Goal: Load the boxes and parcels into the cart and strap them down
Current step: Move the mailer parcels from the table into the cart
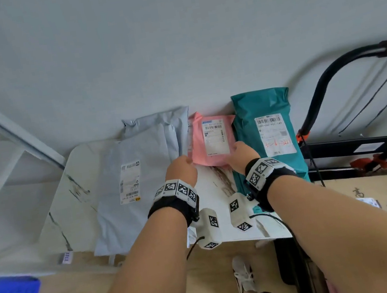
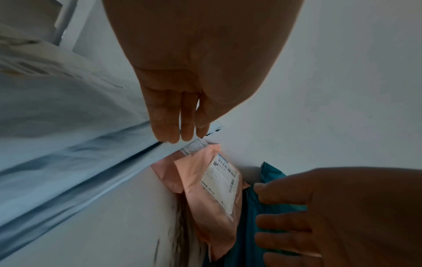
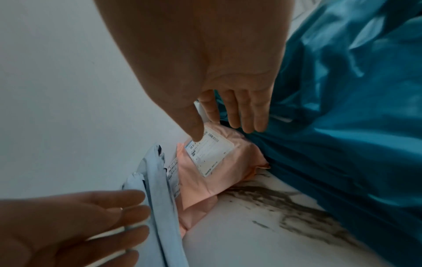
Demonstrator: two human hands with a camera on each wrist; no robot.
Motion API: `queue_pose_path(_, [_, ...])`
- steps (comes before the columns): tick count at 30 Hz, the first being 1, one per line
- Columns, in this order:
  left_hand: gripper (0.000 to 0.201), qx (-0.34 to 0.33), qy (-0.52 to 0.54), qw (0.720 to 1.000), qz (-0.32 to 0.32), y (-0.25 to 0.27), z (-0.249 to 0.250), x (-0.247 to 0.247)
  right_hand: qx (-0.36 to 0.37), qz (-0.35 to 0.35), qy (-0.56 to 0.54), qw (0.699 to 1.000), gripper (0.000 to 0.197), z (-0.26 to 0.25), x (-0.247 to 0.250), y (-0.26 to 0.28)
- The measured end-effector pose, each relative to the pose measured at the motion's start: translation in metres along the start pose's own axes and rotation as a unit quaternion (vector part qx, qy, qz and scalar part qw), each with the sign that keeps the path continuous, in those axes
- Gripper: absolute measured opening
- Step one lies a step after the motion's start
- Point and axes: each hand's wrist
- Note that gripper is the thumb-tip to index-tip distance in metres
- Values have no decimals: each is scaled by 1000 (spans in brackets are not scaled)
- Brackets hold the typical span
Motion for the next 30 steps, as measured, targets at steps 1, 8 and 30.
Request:
queue_pose_path(1, [44, -1, 9, 1000, 4, -10, 3, -2, -8, -8, -5, 1000, 54, -3, 0, -11])
queue_pose_path(8, [38, 7, 5, 1000, 6, -66, 20, -18, -51, -30, -5, 998, 58, -17, -3, -63])
queue_pose_path(30, [27, 33, 12, 999, -17, -95, 9, -22, -37, -45, 8, 998, 27, -23, -9, -80])
Point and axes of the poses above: each hand's wrist, its own y-axis away from the middle knuckle, its own x-axis out of the back of the hand, z = x × y, and after that the axes turned 6 degrees about y, right-handed
